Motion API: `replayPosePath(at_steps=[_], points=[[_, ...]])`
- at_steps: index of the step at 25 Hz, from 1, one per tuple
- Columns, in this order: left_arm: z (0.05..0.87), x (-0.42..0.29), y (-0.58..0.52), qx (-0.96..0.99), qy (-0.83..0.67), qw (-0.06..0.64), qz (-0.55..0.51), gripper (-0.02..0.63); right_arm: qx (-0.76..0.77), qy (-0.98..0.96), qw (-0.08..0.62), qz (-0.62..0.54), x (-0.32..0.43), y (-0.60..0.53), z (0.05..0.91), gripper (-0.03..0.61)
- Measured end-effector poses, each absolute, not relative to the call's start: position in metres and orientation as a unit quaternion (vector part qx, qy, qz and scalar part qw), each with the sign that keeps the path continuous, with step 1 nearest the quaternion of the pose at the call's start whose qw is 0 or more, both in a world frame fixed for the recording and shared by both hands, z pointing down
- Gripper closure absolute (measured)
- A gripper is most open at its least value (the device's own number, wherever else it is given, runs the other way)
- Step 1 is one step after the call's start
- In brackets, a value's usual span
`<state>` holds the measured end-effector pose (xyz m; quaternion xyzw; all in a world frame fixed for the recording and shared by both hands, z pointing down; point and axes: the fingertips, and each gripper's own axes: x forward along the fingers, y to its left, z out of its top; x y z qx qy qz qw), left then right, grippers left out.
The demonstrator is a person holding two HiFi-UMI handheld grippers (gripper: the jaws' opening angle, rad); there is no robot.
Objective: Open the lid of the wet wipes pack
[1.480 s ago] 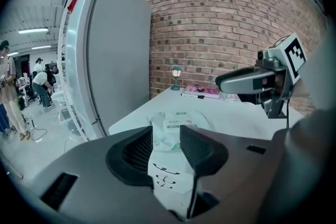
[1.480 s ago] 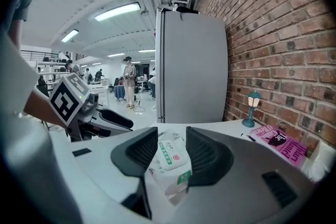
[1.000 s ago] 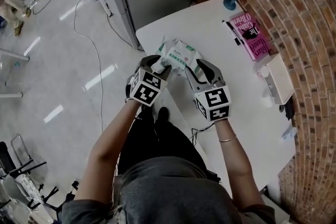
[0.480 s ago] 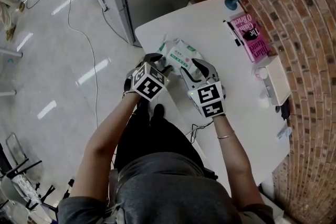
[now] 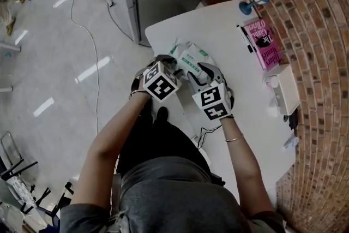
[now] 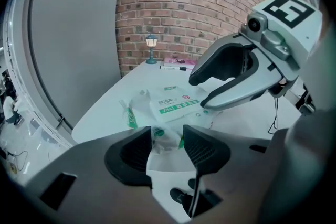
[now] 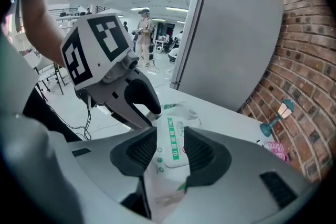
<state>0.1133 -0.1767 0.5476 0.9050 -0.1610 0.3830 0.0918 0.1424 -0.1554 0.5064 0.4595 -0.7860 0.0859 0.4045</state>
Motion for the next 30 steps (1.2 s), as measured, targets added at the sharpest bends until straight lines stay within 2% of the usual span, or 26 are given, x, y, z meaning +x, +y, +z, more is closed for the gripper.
replayPosePath(at_steps=[9, 14, 30], points=[[0.547, 0.114, -0.178, 0.905, -0.161, 0.1, 0.382, 0.42, 0.426, -0.76, 0.487, 0.065, 0.14, -0.162, 0.525, 0.44], [0.547, 0.114, -0.179, 0.907, -0.159, 0.105, 0.377, 0.42, 0.405, -0.745, 0.529, 0.05, 0.137, -0.164, 0.532, 0.428], [0.547, 0.115, -0.178, 0.912, -0.154, 0.112, 0.364, 0.42, 0.371, -0.71, 0.599, 0.021, 0.133, -0.165, 0.545, 0.483]])
